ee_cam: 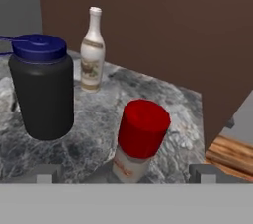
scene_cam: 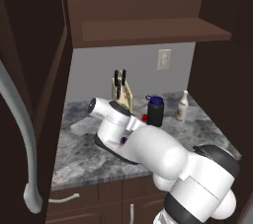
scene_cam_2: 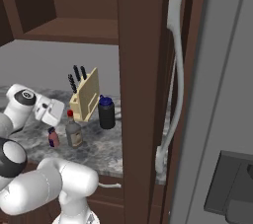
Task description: Sort all alcoholic drinks to one cabinet, and non-alcoholic drinks to the other.
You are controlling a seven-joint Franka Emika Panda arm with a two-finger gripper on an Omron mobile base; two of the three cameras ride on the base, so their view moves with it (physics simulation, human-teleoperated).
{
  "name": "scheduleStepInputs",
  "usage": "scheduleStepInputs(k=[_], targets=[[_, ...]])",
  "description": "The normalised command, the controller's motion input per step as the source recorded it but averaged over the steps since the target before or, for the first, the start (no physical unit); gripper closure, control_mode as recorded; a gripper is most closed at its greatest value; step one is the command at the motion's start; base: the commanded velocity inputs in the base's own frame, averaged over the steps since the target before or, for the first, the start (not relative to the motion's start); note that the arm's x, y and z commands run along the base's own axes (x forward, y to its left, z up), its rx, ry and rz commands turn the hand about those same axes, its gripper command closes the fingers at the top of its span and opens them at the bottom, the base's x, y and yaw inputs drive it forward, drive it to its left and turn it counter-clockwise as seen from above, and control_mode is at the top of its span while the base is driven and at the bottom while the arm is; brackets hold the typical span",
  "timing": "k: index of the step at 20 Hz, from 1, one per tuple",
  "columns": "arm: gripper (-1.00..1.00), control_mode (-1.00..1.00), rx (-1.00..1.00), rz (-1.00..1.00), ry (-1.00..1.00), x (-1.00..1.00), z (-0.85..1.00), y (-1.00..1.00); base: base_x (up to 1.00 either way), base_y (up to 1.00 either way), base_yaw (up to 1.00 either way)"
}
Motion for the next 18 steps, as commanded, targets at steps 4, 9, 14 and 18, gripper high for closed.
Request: scheduleStepInputs(k=[4,9,14,18], targets=[[-1.00,-1.00,-0.01,0.00,0.00,0.07,-0.15,-0.08,0.00,0.00,0.00],[-1.00,-1.00,-0.06,0.00,0.00,0.04,-0.10,-0.04,0.00,0.00,0.00],[-1.00,-1.00,-0.12,0.00,0.00,0.04,-0.02,-0.08,0.00,0.00,0.00],[-1.00,-1.00,-0.11,0.00,0.01,0.08,0.00,-0.11,0.00,0.00,0.00]])
